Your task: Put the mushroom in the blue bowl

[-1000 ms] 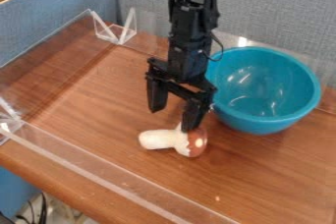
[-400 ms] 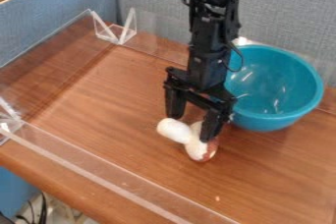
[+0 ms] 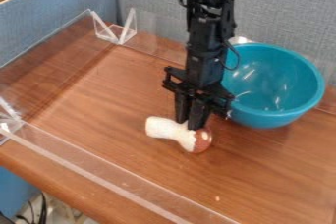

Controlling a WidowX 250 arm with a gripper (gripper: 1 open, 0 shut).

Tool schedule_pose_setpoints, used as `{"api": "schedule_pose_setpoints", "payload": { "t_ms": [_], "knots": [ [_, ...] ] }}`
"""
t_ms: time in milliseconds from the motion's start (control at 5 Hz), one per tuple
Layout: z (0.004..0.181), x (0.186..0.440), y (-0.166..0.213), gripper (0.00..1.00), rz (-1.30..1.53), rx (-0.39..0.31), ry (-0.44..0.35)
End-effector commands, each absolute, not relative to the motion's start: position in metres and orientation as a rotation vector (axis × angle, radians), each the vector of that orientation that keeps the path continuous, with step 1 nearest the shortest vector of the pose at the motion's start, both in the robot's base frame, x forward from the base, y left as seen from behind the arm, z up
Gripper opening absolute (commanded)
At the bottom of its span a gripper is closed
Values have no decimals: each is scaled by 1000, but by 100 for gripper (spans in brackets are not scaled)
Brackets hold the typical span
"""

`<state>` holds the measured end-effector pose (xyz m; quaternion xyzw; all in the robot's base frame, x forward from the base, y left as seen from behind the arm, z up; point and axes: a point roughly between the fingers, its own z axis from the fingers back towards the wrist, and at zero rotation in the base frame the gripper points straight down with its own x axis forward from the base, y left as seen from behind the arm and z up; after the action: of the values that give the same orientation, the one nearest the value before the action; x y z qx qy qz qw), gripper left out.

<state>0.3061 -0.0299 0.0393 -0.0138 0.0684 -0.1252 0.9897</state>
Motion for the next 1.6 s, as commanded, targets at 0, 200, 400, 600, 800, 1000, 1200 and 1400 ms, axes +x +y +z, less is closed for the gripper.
{"api": "schedule_pose_setpoints", "payload": {
  "t_ms": [0, 200, 400, 600, 800, 1000, 1200, 1400],
  "knots": [
    [41, 309, -29, 0, -220, -18, 105],
    [33, 304, -35, 0, -204, -16, 113],
    [46, 309, -39, 0, -155, -18, 119],
    [59, 313, -42, 0, -108, -18, 126],
    [58, 305, -40, 0, -155, -12, 133],
    [58, 297, -38, 0, -202, -6, 140],
    [54, 303, -28, 0, -224, -2, 146],
    [64, 292, -21, 0, -228, -1, 152]
  ]
}}
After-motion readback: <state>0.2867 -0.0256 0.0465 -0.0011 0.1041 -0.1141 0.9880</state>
